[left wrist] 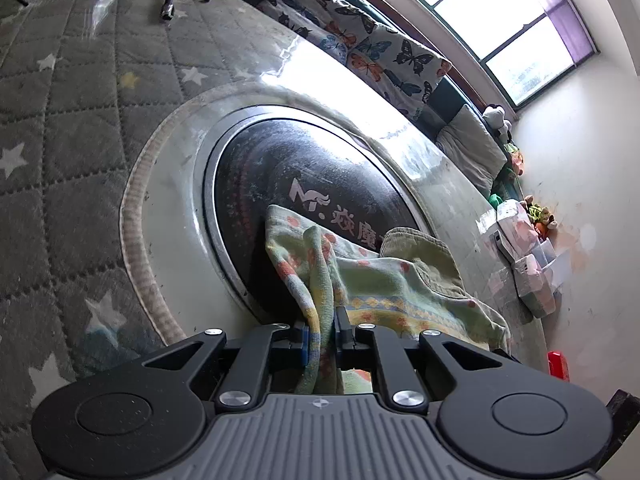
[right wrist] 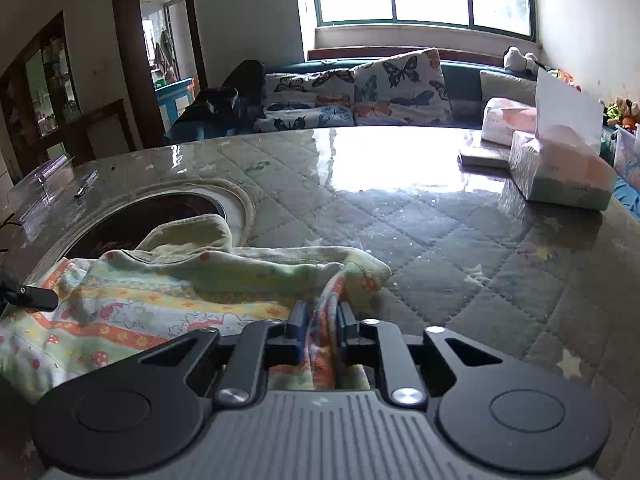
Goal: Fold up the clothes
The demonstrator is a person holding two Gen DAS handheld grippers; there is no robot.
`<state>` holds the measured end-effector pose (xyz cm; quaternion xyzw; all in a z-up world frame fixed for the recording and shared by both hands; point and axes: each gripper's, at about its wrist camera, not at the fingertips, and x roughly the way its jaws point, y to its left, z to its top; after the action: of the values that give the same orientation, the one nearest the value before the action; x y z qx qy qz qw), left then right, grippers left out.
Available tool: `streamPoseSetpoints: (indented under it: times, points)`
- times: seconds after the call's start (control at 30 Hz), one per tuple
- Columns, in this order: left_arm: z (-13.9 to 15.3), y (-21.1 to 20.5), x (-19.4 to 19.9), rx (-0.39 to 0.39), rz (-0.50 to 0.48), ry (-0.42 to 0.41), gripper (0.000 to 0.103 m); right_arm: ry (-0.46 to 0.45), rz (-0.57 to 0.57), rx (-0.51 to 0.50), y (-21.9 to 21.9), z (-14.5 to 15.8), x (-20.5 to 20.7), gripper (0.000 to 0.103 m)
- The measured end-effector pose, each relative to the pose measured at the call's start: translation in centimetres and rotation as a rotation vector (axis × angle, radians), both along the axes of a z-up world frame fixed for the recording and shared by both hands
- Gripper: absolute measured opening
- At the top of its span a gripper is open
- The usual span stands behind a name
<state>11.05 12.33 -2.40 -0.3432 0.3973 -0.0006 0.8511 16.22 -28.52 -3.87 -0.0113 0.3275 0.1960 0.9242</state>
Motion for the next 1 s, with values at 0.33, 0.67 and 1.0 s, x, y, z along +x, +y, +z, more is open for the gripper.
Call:
streamPoseSetpoints:
  times: [0.33, 0.67, 1.0]
  points:
    - [2.8, -1.9, 0.5, 0.090, -0.065, -0.073, 0.008, -0.080, -0.019, 0.047, -1.2, 3.1, -2.1, 0.008]
    - [5.1, -6.6, 3.1, 0.099, -0.170, -0.122, 0.008, -0.161, -0.087, 0.005, -4.5, 6.4, -3.1, 0.008]
    - [6.0, -12.7, 6.2, 0.109, -0.270, -0.132, 0.008, -0.198, -0.178, -0.029, -9.2, 8.3, -3.4, 0.008]
